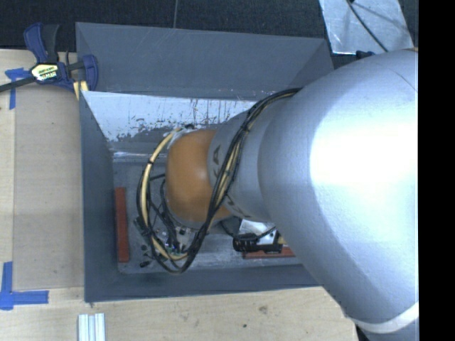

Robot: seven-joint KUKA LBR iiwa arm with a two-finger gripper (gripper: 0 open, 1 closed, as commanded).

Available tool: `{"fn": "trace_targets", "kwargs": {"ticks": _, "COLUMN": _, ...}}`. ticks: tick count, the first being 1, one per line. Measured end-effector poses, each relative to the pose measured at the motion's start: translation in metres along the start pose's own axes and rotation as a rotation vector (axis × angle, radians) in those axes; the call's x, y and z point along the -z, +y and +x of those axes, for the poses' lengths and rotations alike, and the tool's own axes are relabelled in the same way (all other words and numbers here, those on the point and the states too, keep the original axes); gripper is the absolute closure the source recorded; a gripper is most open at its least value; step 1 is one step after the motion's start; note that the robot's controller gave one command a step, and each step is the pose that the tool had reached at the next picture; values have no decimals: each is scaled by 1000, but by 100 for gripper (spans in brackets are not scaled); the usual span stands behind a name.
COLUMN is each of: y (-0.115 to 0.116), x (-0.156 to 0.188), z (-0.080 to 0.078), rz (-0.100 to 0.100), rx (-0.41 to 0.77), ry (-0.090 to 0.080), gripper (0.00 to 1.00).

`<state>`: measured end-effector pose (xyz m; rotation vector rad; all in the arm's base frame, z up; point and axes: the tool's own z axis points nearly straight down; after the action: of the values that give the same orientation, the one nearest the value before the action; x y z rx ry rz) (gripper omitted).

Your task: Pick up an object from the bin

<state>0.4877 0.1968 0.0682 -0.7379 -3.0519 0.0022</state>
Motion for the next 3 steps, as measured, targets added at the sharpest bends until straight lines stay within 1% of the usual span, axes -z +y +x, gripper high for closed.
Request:
{"fn": "trace_targets", "kwargs": {"ticks": 1, "y": 0, "x": 1, "z": -1, "rz": -2, "rx": -2, "ry": -2, "gripper": 100}}
{"fn": "trace_targets", "kwargs": {"ticks": 2, "y": 0, "x": 23, "z": -2, "rz": -4, "rx": -4, "ry": -4, "gripper": 100}}
{"fn": "trace_targets", "kwargs": {"ticks": 3, "y": 0, "x": 70, "z": -4, "rz": -6, "rx": -4, "ry": -6, "gripper": 100}}
